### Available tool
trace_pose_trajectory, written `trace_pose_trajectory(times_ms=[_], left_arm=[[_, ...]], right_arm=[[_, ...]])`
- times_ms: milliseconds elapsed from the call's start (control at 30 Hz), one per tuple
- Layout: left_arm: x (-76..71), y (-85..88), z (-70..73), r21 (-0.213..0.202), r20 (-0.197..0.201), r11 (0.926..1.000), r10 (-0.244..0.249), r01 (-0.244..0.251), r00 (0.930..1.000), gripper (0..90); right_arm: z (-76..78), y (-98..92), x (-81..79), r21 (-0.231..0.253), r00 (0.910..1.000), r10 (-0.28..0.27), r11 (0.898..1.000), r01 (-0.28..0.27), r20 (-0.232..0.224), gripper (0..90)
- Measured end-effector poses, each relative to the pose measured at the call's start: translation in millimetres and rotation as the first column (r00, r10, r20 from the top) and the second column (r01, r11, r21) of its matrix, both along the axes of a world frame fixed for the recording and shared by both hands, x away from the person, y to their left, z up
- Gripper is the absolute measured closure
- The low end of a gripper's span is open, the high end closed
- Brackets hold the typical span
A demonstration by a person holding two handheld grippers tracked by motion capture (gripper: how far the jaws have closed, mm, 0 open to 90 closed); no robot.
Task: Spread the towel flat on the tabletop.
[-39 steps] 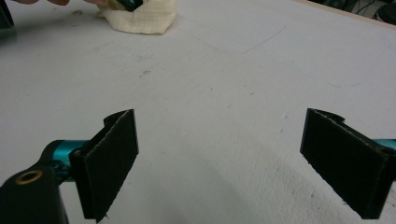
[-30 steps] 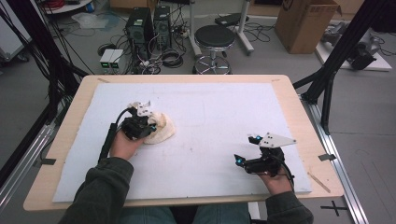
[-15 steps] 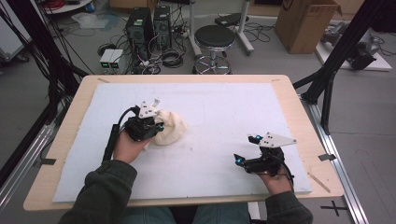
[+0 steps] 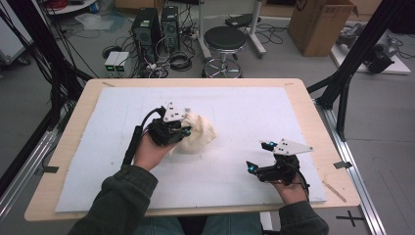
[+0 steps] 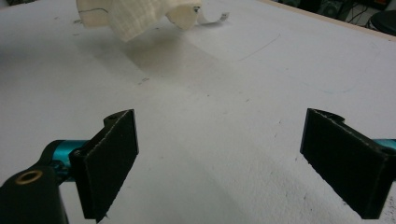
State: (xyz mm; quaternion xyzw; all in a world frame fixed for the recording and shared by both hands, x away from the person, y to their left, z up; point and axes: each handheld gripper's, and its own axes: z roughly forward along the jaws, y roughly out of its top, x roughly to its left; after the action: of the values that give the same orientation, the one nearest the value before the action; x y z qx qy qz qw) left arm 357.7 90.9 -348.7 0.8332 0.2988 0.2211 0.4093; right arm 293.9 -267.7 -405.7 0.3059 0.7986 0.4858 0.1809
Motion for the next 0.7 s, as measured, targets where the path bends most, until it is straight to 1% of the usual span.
trace_pose_trajectory(times_ms=[167, 267, 300, 333, 367, 400, 433, 533, 567, 633, 667, 700], left_arm=[[2.4, -7.3, -3.5, 0.002, -0.02, 0.9999, -0.014, 0.014, 0.9997, 72.7], [4.1, -11.6, -7.7, 0.003, -0.031, 0.9998, -0.019, 0.019, 0.9993, 72.7], [4.8, -13.4, -9.3, -0.002, -0.035, 0.9998, -0.021, 0.021, 0.9992, 72.6], [5.4, -14.5, -10.4, 0.003, -0.04, 0.9998, -0.022, 0.022, 0.999, 72.6], [6.2, -15.3, -11.7, 0.001, -0.043, 0.9996, -0.028, 0.028, 0.9987, 72.5], [7.1, -16.4, -13.0, 0.003, -0.048, 0.9995, -0.032, 0.032, 0.9983, 72.5], [8.2, -17.7, -14.9, 0.002, -0.052, 0.9995, -0.033, 0.033, 0.9981, 72.4], [12.4, -20.8, -21.7, 0.003, -0.081, 0.9991, -0.041, 0.042, 0.9958, 71.8], [13.2, -22.0, -24.1, 0.008, -0.084, 0.9988, -0.047, 0.048, 0.9954, 71.6], [14.8, -23.9, -29.7, 0.007, -0.095, 0.9988, -0.047, 0.048, 0.9944, 71.4], [15.8, -24.9, -33.3, 0.01, -0.099, 0.9988, -0.047, 0.048, 0.994, 70.5], [17.2, -25.6, -37.2, 0.011, -0.106, 0.9987, -0.049, 0.05, 0.9932, 69.9]], right_arm=[[0.3, -2.7, 0.3, 0.007, 1.0, -0.006, 1.0, 0.006, 0.003, 10.7], [0.4, -3.1, 0.3, 0.01, 1.0, -0.005, 1.0, 0.005, 0.003, 10.7], [0.5, -3.0, 0.2, 0.009, 1.0, -0.005, 1.0, 0.005, 0.002, 10.7], [0.6, -2.6, 0.1, 0.011, 1.0, -0.006, 1.0, 0.006, 0.001, 10.7], [0.3, -2.4, 0.8, 0.006, 1.0, -0.002, 1.0, 0.002, 0.006, 10.7], [0.1, -1.8, 0.7, 0.007, 1.0, 0.0, 1.0, 0.0, -0.001, 10.7], [-0.1, -1.6, 1.0, 0.006, 1.0, 0.0, 1.0, 0.0, -0.001, 10.7], [-0.8, -0.7, 1.8, 0.007, 1.0, 0.004, 1.0, -0.004, 0.003, 10.7], [-1.2, 0.2, 1.7, 0.004, 1.0, 0.006, 1.0, -0.006, -0.006, 10.7], [-1.7, 0.4, 2.4, 0.0, 1.0, 0.006, 1.0, -0.006, 0.0, 10.7], [-2.4, 0.9, 2.3, 0.0, 0.9999, 0.006, 1.0, -0.006, -0.01, 10.7], [-2.8, 1.0, 2.6, -0.001, 0.9999, 0.005, 1.0, -0.005, -0.01, 10.7]])
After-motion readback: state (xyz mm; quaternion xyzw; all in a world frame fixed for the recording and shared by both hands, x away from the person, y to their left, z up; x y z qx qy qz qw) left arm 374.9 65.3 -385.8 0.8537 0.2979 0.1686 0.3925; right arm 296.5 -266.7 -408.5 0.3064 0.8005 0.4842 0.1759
